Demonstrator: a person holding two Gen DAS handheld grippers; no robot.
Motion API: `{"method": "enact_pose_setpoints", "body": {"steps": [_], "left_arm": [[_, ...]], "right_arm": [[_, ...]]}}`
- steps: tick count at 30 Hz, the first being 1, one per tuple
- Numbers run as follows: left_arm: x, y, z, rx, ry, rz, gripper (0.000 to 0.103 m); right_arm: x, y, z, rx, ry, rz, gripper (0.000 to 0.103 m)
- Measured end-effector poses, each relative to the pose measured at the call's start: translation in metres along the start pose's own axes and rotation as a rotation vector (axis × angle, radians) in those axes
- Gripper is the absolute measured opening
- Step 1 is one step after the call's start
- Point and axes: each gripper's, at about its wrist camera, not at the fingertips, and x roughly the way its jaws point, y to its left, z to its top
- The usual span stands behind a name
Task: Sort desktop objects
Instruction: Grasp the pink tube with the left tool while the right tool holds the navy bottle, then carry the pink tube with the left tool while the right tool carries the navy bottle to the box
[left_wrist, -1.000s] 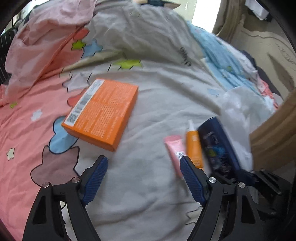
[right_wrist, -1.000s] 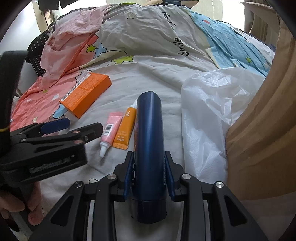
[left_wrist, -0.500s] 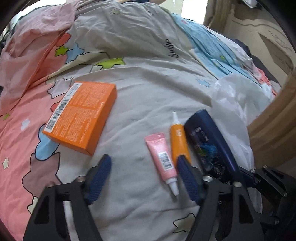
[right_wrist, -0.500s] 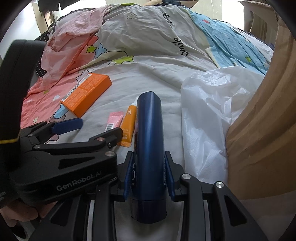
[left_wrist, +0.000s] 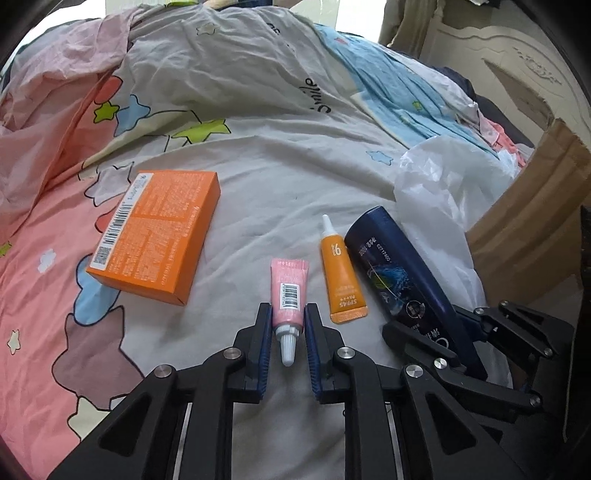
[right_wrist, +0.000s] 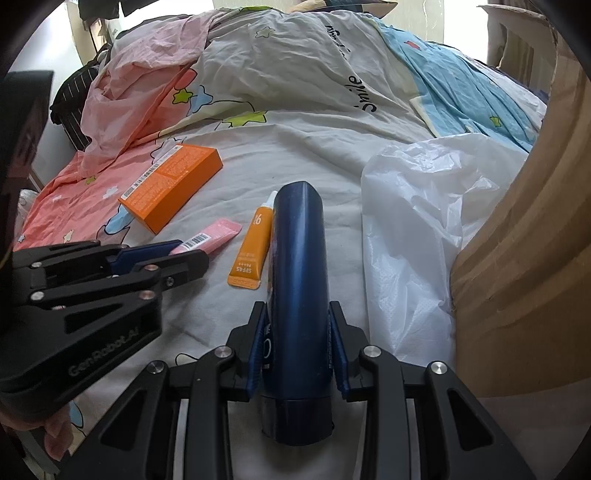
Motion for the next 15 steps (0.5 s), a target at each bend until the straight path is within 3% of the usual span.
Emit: {"method": "enact_pose_setpoints", "body": {"steps": [15], "left_arm": [[-0.059, 0.034, -0.019, -0.019, -0.062, 0.012, 0.017]], "right_arm": [[-0.023, 0.008, -0.001, 0.034, -0.038, 0.043, 0.029]]}}
